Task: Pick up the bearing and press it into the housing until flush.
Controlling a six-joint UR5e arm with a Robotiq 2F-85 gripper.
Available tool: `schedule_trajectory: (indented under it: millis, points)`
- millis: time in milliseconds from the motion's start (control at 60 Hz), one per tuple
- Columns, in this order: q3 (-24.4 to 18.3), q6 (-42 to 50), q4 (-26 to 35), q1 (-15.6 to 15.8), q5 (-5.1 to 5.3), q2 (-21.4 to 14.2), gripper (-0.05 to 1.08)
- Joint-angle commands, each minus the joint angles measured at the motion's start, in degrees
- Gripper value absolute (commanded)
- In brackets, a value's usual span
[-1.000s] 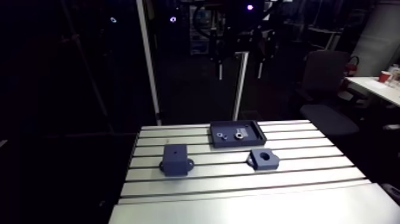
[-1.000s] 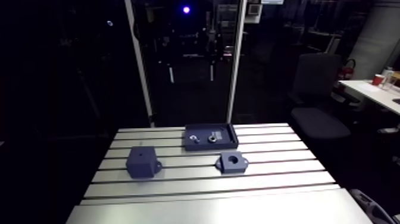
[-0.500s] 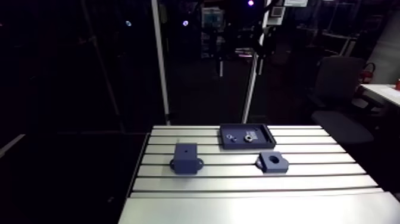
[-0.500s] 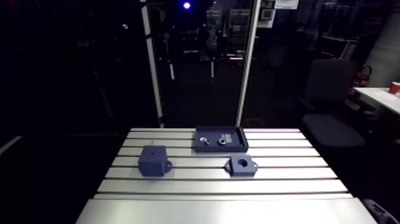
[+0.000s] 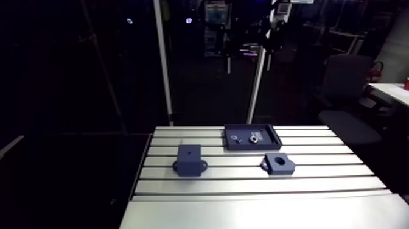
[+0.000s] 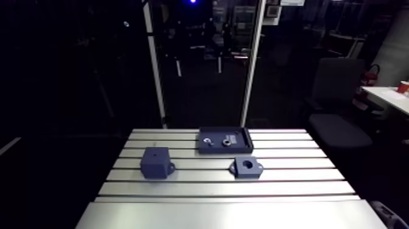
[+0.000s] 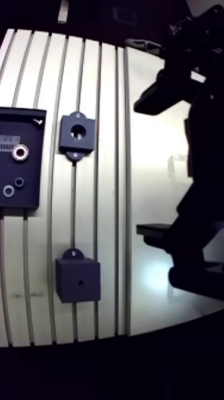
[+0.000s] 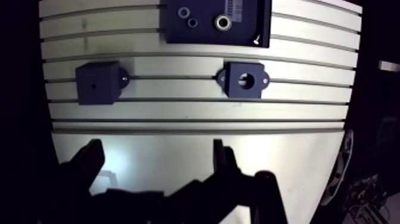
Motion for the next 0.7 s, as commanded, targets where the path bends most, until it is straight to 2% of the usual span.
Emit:
schedule_trajectory:
  millis: [17, 183, 400, 700]
  points:
    - [-0.71, -3.42, -2.64, -0.60, -0.64, 2.28, 0.01]
    - [-0.54, -5.76, -6.58, -4.52, -0.28, 5.41, 0.01]
    - [-0.36, -5.85, -10.84, -6.60, -0.04, 9.71, 0.01]
    - [0.24, -5.76, -15.92, -6.91, 0.23, 14.28, 0.01]
